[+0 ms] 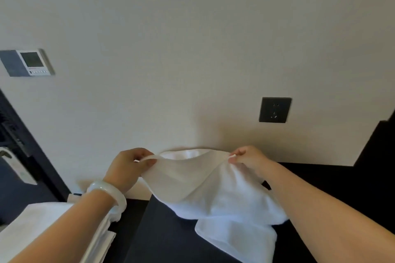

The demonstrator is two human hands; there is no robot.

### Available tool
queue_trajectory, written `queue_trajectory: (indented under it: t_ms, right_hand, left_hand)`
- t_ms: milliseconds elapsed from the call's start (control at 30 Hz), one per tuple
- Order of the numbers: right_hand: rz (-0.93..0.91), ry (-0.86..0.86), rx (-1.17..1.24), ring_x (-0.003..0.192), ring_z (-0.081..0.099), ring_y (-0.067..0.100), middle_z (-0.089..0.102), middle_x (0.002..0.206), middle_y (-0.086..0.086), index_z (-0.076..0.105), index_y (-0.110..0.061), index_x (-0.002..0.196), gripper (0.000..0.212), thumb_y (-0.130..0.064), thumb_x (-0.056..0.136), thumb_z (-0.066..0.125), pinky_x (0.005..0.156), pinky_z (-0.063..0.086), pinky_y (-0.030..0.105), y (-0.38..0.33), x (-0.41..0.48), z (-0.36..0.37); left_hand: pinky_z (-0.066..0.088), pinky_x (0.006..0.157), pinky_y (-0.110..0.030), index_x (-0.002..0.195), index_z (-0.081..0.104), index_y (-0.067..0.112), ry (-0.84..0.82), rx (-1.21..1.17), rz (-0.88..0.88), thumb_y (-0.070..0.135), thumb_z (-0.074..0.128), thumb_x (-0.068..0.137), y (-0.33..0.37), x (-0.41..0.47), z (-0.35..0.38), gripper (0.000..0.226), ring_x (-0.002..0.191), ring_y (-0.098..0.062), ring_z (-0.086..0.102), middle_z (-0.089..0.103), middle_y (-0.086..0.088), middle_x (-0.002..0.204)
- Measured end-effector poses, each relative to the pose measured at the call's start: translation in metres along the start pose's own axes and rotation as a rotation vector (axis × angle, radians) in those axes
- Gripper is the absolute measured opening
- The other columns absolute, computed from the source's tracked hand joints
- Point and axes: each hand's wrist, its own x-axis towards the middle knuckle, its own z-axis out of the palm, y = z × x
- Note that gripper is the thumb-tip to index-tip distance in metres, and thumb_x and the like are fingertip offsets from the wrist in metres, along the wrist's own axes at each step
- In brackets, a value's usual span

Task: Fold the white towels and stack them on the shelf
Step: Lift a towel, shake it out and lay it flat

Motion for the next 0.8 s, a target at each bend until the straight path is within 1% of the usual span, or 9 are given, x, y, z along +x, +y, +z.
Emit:
queue_trajectory:
  t_ms: [200, 300, 367, 433, 533, 600, 700, 767, 800]
  right_hand:
    - [-0.011, 0.015, -0.106, 0.058, 0.053, 0.011, 0.059, 0.063, 0.0, 0.075, 0.0, 0.095, 0.014, -0.001, 0.081, 0.078, 0.054, 0.043, 0.019, 0.011, 0.015, 0.012]
    - [-0.109, 0.105, -0.042, 0.066, 0.06, 0.013, 0.065, 0.069, -0.001, 0.077, -0.009, 0.085, 0.008, -0.002, 0.082, 0.077, 0.055, 0.046, 0.014, 0.003, 0.006, -0.003]
    - [-0.194, 0.208, 0.023, 0.075, 0.064, 0.013, 0.071, 0.08, -0.002, 0.076, -0.019, 0.079, 0.013, -0.007, 0.083, 0.077, 0.061, 0.049, 0.015, -0.014, -0.003, -0.034]
    - [-0.293, 0.308, 0.047, 0.08, 0.064, 0.008, 0.073, 0.085, -0.004, 0.075, -0.024, 0.077, 0.015, -0.011, 0.083, 0.078, 0.064, 0.046, 0.017, -0.039, -0.018, -0.076]
    - [-0.443, 0.424, 0.016, 0.067, 0.061, 0.002, 0.07, 0.074, -0.009, 0.076, -0.025, 0.076, 0.016, -0.01, 0.078, 0.082, 0.062, 0.044, 0.012, -0.082, -0.051, -0.136]
    - [-0.516, 0.499, 0.014, 0.063, 0.056, 0.002, 0.068, 0.07, -0.006, 0.077, -0.022, 0.077, 0.015, -0.008, 0.077, 0.082, 0.061, 0.042, 0.012, -0.11, -0.075, -0.166]
    - [-0.606, 0.591, 0.033, 0.065, 0.049, 0.011, 0.063, 0.073, 0.003, 0.075, -0.028, 0.075, 0.02, -0.01, 0.078, 0.082, 0.059, 0.038, 0.017, -0.145, -0.11, -0.203]
    - [-0.636, 0.642, 0.035, 0.061, 0.044, 0.012, 0.054, 0.067, 0.002, 0.076, -0.028, 0.075, 0.019, -0.01, 0.077, 0.082, 0.054, 0.035, 0.018, -0.16, -0.129, -0.222]
    - [-0.631, 0.654, 0.027, 0.057, 0.043, 0.011, 0.052, 0.063, 0.001, 0.076, -0.025, 0.075, 0.018, -0.008, 0.077, 0.082, 0.052, 0.035, 0.018, -0.165, -0.137, -0.231]
  left_hand:
    - [0.047, 0.072, -0.025, 0.08, 0.073, 0.022, -0.064, 0.026, -0.022, 0.008, 0.069, 0.087, -0.007, 0.012, -0.005, 0.016, 0.08, -0.016, 0.065, 0.072, 0.001, 0.08]
    - [0.048, 0.072, -0.03, 0.083, 0.069, 0.021, -0.075, 0.126, -0.02, 0.002, 0.068, 0.085, -0.004, 0.028, -0.012, 0.019, 0.081, -0.02, 0.065, 0.07, -0.001, 0.082]
    - [0.05, 0.073, -0.035, 0.086, 0.067, 0.019, -0.036, 0.188, -0.008, -0.002, 0.067, 0.082, 0.009, 0.045, -0.024, 0.022, 0.076, -0.024, 0.065, 0.07, -0.003, 0.082]
    - [0.048, 0.069, -0.031, 0.091, 0.069, 0.016, 0.021, 0.19, 0.017, -0.003, 0.067, 0.082, 0.035, 0.065, -0.04, 0.022, 0.068, -0.022, 0.065, 0.07, -0.002, 0.081]
    - [0.047, 0.063, -0.027, 0.084, 0.07, 0.017, 0.091, 0.199, 0.105, 0.002, 0.067, 0.084, 0.091, 0.089, -0.059, 0.015, 0.056, -0.015, 0.066, 0.071, 0.001, 0.074]
    - [0.046, 0.055, -0.024, 0.081, 0.069, 0.016, 0.118, 0.21, 0.148, 0.006, 0.065, 0.087, 0.132, 0.097, -0.067, 0.012, 0.05, -0.013, 0.067, 0.073, -0.002, 0.069]
    - [0.056, 0.062, -0.03, 0.087, 0.068, 0.014, 0.092, 0.096, 0.138, 0.007, 0.061, 0.091, 0.191, 0.102, -0.079, 0.011, 0.056, -0.022, 0.071, 0.073, -0.013, 0.069]
    - [0.062, 0.064, -0.035, 0.086, 0.07, 0.009, 0.086, -0.151, 0.121, -0.002, 0.062, 0.09, 0.225, 0.101, -0.085, 0.013, 0.068, -0.03, 0.073, 0.073, -0.019, 0.083]
    - [0.062, 0.063, -0.032, 0.085, 0.07, 0.005, 0.075, -0.261, 0.122, -0.006, 0.063, 0.088, 0.24, 0.099, -0.087, 0.013, 0.073, -0.032, 0.071, 0.07, -0.022, 0.089]
